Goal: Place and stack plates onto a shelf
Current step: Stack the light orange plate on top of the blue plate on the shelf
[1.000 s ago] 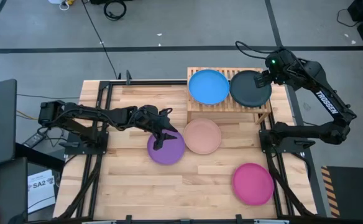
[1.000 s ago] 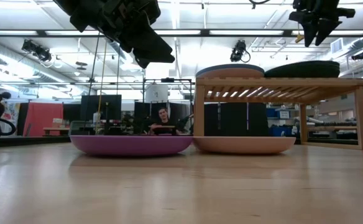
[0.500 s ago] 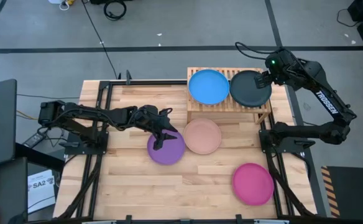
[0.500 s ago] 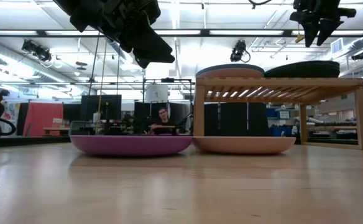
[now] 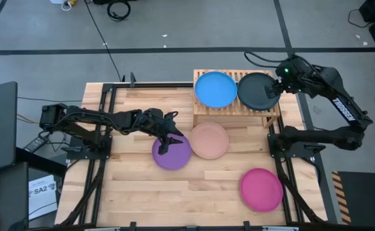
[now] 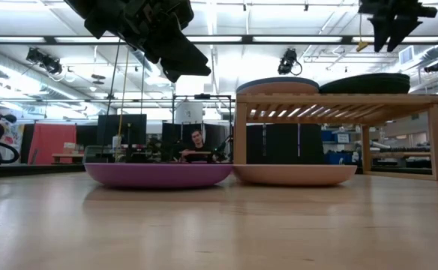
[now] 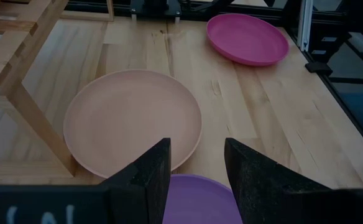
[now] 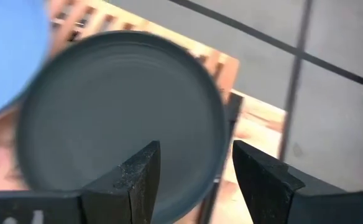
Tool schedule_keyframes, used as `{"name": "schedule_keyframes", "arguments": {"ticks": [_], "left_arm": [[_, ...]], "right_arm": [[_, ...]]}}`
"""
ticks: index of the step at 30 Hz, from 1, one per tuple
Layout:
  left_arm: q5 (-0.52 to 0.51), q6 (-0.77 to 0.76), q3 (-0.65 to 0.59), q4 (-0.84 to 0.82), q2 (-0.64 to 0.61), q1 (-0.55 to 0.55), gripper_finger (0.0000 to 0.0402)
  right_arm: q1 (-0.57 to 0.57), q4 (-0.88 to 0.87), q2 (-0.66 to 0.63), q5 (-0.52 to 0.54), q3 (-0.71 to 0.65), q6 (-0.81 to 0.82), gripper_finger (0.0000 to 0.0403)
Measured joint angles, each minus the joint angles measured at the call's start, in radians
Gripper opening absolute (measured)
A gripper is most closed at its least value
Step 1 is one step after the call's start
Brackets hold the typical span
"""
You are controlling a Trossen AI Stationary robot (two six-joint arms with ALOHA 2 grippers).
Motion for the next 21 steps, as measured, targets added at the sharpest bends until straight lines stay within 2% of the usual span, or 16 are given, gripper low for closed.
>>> {"name": "schedule_keyframes", "arguments": {"ticks": [5,9,16,21], "left_arm": [[0.000,-0.004,0.000,0.000,0.000,0.000,0.0157],[0.000,-0.028,0.000,0.042,0.000,0.000,0.0157],[-0.005,-0.026,0.000,0.200,0.000,-0.025,0.0157],[-0.070,0.007,0.000,0.251,0.000,-0.061,0.0157]], "right_arm": [[0.104,0.000,-0.057,-0.140,0.000,0.037,0.0206],[0.214,0.063,-0.107,-0.158,-0.044,0.073,0.0206],[0.392,0.378,-0.206,-0.198,-0.282,0.082,0.0206],[0.530,0.657,-0.221,-0.263,-0.445,0.042,0.0206]]}}
